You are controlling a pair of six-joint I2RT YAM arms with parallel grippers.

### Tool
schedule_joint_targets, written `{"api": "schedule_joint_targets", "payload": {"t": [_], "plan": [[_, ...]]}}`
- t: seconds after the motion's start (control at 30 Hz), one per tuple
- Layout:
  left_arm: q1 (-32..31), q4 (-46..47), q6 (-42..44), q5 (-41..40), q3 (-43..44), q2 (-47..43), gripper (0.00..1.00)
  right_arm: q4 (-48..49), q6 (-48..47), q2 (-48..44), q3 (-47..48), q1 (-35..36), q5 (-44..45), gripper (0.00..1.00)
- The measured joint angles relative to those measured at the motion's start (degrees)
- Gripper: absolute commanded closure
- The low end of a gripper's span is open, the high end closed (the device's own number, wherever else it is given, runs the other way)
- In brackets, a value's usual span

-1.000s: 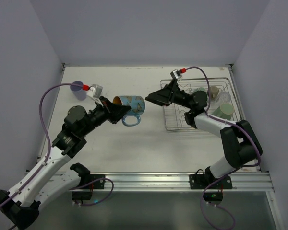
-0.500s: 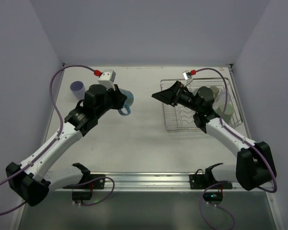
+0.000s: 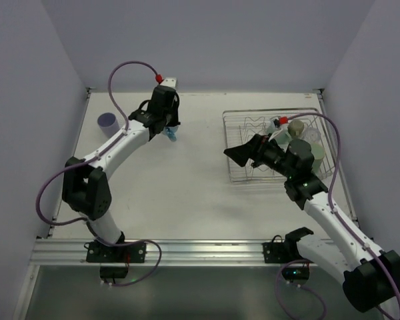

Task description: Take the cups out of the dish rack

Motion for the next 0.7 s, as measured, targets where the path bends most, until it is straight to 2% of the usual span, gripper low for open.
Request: {"api": "schedule_joint_targets", "payload": {"t": [0.27,0.47,0.7], "plan": [[5.64,-2.03,1.05,-0.50,7.26,13.16,1.00,-3.41,-2.62,-4.09,-2.25,0.00,0.63,0.01],[6.25,-3.93,2.16,-0.66,10.84,18.32,1.00,-3.91,-3.06,-4.02,-2.69,0.00,0.61,0.01],[6.36,-3.96,2.43,-0.63,11.72,20.44,1.00,-3.91,-3.08,-4.02,-2.69,0.00,0.61,0.01]]}}
